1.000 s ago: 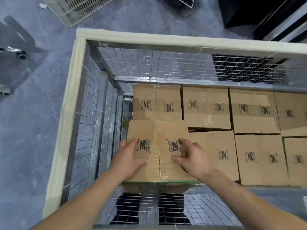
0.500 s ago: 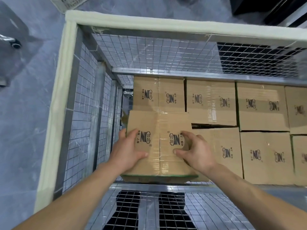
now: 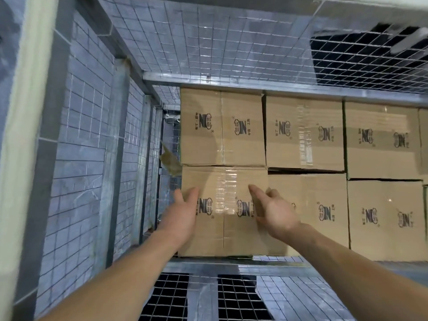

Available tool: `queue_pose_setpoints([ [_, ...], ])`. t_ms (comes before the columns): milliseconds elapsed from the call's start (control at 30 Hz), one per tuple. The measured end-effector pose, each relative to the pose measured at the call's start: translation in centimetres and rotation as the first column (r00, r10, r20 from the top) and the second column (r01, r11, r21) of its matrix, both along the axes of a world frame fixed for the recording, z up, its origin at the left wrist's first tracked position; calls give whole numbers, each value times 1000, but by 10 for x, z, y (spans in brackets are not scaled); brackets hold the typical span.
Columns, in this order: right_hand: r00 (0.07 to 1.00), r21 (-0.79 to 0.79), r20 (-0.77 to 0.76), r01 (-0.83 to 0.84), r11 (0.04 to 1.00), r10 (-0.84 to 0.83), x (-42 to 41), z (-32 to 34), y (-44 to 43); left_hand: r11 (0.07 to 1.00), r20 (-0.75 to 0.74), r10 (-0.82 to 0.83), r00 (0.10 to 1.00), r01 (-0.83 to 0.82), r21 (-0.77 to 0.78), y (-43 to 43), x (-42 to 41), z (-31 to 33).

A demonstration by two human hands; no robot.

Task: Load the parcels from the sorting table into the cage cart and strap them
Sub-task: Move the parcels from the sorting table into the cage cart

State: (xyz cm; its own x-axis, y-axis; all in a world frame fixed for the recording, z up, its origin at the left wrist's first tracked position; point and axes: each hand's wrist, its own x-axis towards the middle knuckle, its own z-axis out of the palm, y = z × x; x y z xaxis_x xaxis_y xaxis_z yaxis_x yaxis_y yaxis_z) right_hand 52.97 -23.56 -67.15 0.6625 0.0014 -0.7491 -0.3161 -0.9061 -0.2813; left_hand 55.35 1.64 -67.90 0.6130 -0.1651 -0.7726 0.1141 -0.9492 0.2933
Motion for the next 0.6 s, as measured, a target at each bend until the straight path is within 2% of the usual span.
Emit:
queue_pose_setpoints([
  [167, 999, -26, -38, -40, 999, 39, -4, -29, -5, 987, 17, -117, 993, 114, 110, -6, -5, -25],
  [300, 994, -8, 8, -108, 994, 108, -5, -34, -6, 990, -8, -75, 997, 75, 118, -5, -4, -32],
  [467, 977, -10, -182, -115, 993, 111, 10, -1, -7, 965, -108, -217, 970, 230, 124, -3, 17, 0],
  [533, 980, -12, -179, -90, 996, 86, 19, 24, -6, 957, -98, -237, 966, 250, 144, -12, 29, 30],
  [600, 991, -25, -130, -31, 999, 28, 23, 54, -6, 948, -25, -281, 959, 282, 148, -23, 40, 62],
])
